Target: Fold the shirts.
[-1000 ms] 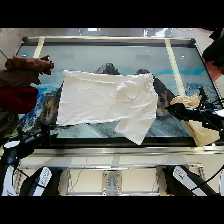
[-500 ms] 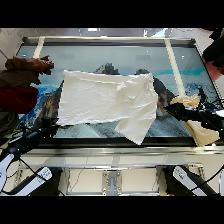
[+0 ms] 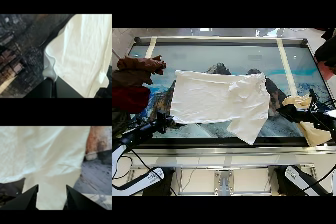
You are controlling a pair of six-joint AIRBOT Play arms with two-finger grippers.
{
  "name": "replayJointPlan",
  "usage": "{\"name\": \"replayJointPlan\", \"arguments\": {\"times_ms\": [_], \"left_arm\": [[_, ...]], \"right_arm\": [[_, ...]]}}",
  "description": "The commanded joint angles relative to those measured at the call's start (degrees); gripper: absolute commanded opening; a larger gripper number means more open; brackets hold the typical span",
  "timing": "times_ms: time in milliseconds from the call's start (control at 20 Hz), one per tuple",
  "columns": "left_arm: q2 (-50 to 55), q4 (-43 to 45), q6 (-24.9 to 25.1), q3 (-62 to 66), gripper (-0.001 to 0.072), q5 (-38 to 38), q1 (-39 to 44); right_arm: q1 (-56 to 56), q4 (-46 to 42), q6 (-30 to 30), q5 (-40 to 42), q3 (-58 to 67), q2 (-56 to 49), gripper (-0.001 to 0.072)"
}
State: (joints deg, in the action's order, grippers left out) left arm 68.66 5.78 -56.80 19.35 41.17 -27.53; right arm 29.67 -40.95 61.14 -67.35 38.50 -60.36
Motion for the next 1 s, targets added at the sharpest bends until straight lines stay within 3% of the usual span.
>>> {"name": "replayJointPlan", "arguments": {"times_ms": [0, 350, 850, 900, 950], "left_arm": [[0.1, -0.3, 2.3, 0.4, 0.0013, 1.1, 0.3], [-3.2, -0.3, 8.1, 0.4, 0.0011, 1.5, 0.3], [-3.9, -0.3, 10.8, 0.4, 0.0011, 1.0, 0.3], [-3.9, -0.3, 11.1, 0.4, 0.0011, 1.0, 0.3], [-3.9, -0.3, 11.8, 0.5, 0.0011, 1.0, 0.3]], "right_arm": [[-1.8, -7.3, 6.2, 0.9, -0.6, -2.7, 0.0392], [-10.0, -1.8, 5.6, 15.3, -0.6, -12.0, 0.0392], [-16.7, 1.5, 3.7, 20.1, -0.6, -18.3, 0.0368], [-17.4, 3.6, 1.9, 20.8, -0.5, -18.3, 0.0273], [-17.9, 5.8, 1.0, 21.6, -0.4, -18.3, 0.0098]]}}
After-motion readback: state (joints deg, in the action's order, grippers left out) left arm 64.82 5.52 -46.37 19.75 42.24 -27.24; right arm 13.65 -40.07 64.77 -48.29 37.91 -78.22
